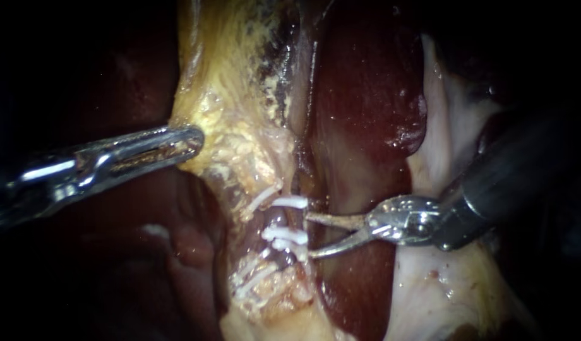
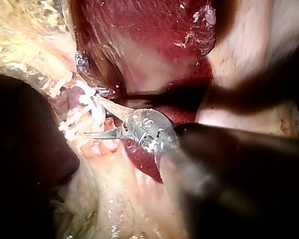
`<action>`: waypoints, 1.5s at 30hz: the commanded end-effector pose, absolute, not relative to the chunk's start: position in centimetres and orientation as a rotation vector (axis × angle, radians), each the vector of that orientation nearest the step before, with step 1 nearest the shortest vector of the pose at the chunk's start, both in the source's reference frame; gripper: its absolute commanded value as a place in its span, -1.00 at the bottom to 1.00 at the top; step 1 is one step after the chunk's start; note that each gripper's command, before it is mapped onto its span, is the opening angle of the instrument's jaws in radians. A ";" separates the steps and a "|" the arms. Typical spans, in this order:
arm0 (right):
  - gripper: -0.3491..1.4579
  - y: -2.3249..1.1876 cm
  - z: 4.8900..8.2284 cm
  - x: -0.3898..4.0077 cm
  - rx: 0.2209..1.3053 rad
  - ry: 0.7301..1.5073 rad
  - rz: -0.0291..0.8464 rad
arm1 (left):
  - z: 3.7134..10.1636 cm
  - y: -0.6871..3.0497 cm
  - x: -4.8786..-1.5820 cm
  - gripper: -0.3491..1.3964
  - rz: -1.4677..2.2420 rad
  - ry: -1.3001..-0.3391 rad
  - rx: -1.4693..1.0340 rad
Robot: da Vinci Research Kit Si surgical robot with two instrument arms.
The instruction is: Go to the cutting position right tube
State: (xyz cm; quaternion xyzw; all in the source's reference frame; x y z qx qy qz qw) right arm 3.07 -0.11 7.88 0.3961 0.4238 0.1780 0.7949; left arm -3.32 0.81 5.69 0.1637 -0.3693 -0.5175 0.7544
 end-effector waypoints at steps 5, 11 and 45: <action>0.81 -0.06 7.95 3.14 0.855 0.905 0.402 | 5.65 0.79 -3.33 -1.00 -1.132 -0.808 0.355; 0.79 0.00 8.04 3.25 0.854 0.902 0.413 | 5.64 0.79 -3.33 -1.00 -1.133 -0.808 0.354; 0.40 0.00 8.16 3.69 0.940 0.892 0.450 | 5.64 0.79 -3.33 -1.00 -1.132 -0.808 0.354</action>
